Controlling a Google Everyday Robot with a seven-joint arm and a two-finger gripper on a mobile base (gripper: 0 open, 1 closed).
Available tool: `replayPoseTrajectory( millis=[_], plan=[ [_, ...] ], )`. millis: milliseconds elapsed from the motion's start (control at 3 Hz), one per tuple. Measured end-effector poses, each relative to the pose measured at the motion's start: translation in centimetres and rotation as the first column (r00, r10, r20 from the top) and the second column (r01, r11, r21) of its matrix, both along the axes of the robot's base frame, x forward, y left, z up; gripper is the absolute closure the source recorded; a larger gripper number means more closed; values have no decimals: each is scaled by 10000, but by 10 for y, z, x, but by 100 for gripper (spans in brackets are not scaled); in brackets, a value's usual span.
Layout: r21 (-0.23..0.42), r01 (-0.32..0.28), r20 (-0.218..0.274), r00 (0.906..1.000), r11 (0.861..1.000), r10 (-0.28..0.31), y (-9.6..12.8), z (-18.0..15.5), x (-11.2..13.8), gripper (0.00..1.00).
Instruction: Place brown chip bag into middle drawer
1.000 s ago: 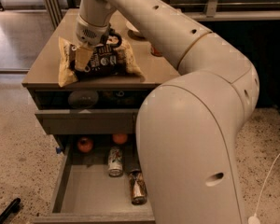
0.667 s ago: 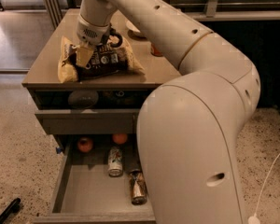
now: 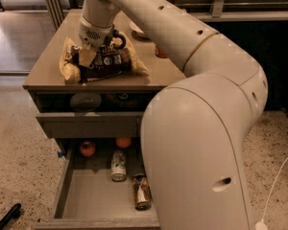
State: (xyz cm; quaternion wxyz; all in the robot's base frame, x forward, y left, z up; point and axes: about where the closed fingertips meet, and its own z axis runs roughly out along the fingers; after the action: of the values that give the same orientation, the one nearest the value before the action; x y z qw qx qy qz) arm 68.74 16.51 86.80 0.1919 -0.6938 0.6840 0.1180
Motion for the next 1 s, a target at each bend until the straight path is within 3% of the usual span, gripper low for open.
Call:
replayPoseTrajectory(
  millis=[667, 1000],
  plan=[
    [53, 341, -223, 9992, 9994, -339, -40, -6, -31, 100],
    [-42, 1023, -281, 9943, 9947, -1024, -91, -8, -64, 100]
  ],
)
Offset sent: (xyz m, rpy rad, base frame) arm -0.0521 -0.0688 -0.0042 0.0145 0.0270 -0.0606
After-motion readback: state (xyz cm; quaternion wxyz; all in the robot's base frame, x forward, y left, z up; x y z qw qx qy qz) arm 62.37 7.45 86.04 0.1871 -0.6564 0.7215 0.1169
